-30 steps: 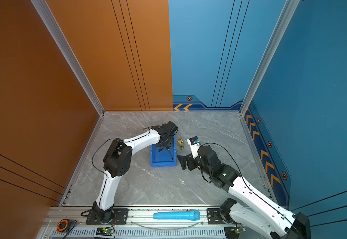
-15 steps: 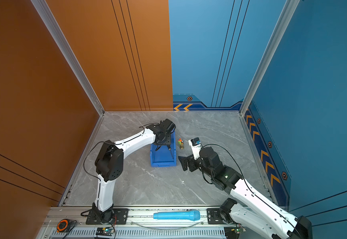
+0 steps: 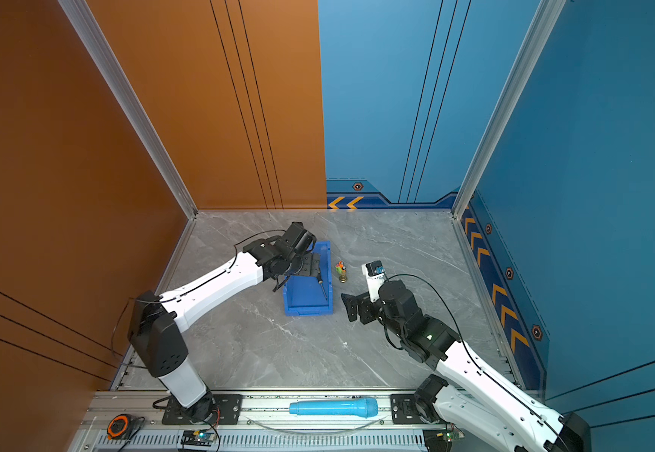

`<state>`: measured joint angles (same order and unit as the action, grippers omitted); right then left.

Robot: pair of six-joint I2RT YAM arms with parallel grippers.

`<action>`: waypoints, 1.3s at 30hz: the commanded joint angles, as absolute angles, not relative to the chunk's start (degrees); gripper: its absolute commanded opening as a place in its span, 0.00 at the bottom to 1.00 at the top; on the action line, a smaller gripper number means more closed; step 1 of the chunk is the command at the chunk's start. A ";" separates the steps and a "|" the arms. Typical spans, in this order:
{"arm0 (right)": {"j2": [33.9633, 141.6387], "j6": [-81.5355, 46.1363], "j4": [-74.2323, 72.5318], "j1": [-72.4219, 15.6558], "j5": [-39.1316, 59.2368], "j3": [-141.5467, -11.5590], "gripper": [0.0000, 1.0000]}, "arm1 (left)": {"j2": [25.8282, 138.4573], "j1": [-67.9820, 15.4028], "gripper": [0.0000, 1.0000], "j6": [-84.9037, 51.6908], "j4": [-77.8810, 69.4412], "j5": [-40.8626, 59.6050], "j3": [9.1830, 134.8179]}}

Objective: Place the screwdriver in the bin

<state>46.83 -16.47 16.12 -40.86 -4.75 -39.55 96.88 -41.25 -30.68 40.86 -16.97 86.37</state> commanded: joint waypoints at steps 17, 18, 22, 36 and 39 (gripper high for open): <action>42.06 -27.60 29.55 -37.38 -28.78 -41.83 1.00 | 68.32 -29.17 0.98 -19.17 23.14 -10.61 50.75; 41.55 -27.52 29.62 -36.47 -29.48 -41.61 1.00 | 66.75 -27.90 0.98 -19.41 22.61 -10.46 49.32; 39.70 -27.15 29.53 -31.22 -35.42 -39.24 1.00 | 59.19 -21.86 0.98 -20.61 18.22 -10.73 42.31; 31.33 -3.94 2.85 -14.06 -22.76 -18.55 1.00 | 53.62 -7.76 0.98 -15.69 14.10 -19.24 33.67; 32.59 -2.64 -2.35 -10.37 -17.35 -14.71 1.00 | 53.26 -7.44 0.98 -10.27 5.93 -20.36 29.78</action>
